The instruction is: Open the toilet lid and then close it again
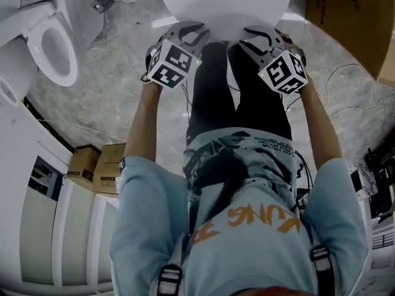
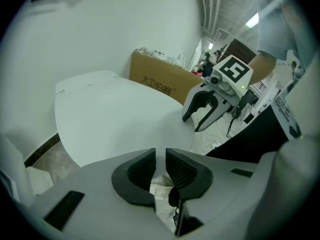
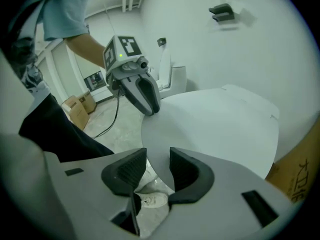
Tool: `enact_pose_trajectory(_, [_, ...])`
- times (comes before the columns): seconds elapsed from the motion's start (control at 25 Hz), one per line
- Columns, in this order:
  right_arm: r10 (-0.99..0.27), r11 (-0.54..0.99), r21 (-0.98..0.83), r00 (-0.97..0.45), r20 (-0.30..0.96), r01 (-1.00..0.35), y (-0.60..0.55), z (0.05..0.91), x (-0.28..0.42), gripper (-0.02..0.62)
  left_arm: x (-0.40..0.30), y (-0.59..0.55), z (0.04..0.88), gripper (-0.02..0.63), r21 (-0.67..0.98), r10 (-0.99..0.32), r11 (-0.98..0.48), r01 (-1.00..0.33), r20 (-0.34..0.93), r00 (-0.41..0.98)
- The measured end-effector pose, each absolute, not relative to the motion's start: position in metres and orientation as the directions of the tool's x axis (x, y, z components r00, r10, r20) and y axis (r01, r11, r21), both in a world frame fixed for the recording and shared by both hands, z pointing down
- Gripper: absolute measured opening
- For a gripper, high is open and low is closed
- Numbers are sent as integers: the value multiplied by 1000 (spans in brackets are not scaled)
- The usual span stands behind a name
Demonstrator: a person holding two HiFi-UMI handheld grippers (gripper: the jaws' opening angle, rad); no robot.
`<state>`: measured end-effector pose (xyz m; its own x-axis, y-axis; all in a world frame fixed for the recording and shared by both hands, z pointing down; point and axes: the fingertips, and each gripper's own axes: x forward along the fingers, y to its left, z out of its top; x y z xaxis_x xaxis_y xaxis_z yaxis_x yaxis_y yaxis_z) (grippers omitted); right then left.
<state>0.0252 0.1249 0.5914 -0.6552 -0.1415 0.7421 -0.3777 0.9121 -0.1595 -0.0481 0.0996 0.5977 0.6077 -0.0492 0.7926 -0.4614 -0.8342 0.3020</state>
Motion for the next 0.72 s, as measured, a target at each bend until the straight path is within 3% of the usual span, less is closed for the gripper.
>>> enact_pose_trajectory(0.36, [-228, 735, -281, -616, 754, -617, 111, 648, 41, 43, -51, 99, 651, 49, 305, -111, -736, -605, 827, 552])
enact_pose_trajectory(0.72, [-223, 656, -267, -519, 825, -706, 113, 692, 39, 25, -56, 95, 694, 40, 275, -160, -627, -729, 870, 466])
